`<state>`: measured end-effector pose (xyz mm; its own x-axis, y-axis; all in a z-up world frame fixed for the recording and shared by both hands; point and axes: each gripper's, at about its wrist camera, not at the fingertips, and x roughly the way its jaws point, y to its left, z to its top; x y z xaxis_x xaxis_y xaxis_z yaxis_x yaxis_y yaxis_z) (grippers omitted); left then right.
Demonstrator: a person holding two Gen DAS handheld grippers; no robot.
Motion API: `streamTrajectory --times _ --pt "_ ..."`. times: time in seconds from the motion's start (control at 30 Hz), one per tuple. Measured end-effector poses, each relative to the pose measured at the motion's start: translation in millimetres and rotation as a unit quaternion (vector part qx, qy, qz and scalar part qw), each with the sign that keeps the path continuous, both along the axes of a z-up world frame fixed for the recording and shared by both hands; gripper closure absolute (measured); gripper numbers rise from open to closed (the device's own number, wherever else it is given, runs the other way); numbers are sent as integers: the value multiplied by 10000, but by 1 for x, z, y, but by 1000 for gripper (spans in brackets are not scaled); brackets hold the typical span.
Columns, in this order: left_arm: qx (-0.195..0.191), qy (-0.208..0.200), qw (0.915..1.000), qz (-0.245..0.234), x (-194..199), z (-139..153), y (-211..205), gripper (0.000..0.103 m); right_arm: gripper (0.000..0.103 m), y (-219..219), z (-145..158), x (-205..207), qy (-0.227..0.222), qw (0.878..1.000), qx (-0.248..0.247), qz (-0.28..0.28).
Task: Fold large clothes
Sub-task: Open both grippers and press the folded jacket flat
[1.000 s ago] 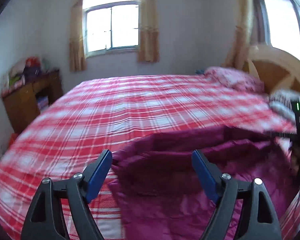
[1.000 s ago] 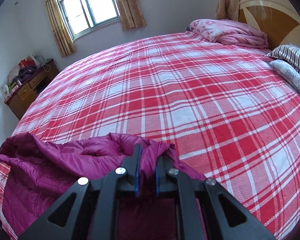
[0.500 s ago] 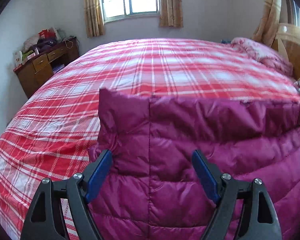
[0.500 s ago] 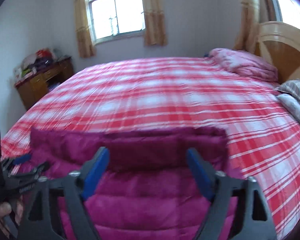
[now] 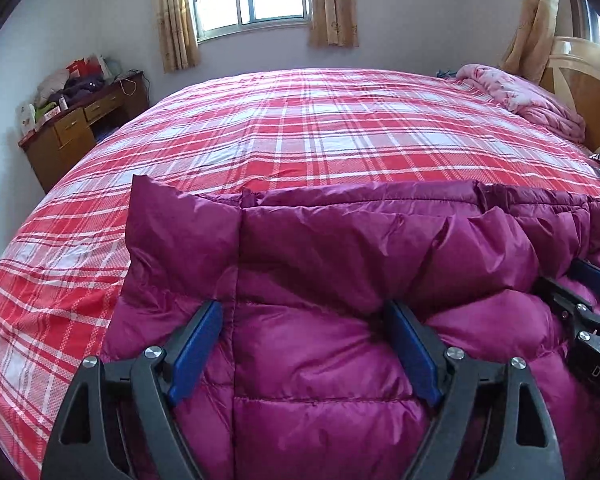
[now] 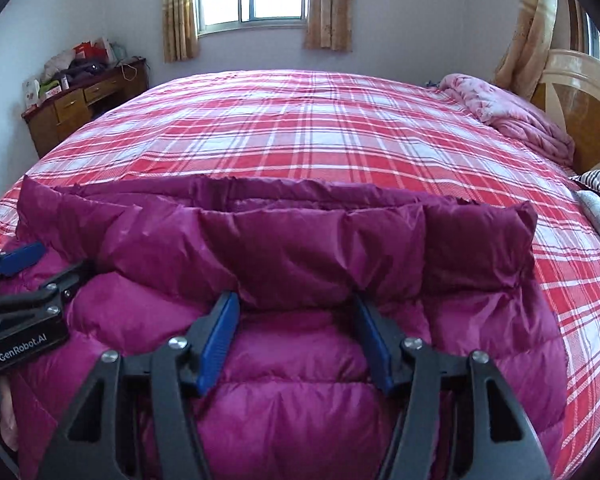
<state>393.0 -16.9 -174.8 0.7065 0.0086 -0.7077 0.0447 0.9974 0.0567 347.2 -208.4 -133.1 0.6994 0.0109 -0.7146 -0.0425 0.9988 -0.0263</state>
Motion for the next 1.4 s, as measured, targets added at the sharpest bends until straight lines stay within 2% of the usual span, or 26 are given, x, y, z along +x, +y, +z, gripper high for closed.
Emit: streamTrajectory --times 0.2,0.5,1.4 --pt "-84 157 9998 11 9 -7 2 14 40 -3 -6 3 28 9999 78 74" --pt "58 277 9996 44 11 -12 -2 12 38 0 -12 7 226 9997 27 48" --pt "199 293 9993 91 15 -18 -6 10 34 6 -16 12 401 9988 -288 9"
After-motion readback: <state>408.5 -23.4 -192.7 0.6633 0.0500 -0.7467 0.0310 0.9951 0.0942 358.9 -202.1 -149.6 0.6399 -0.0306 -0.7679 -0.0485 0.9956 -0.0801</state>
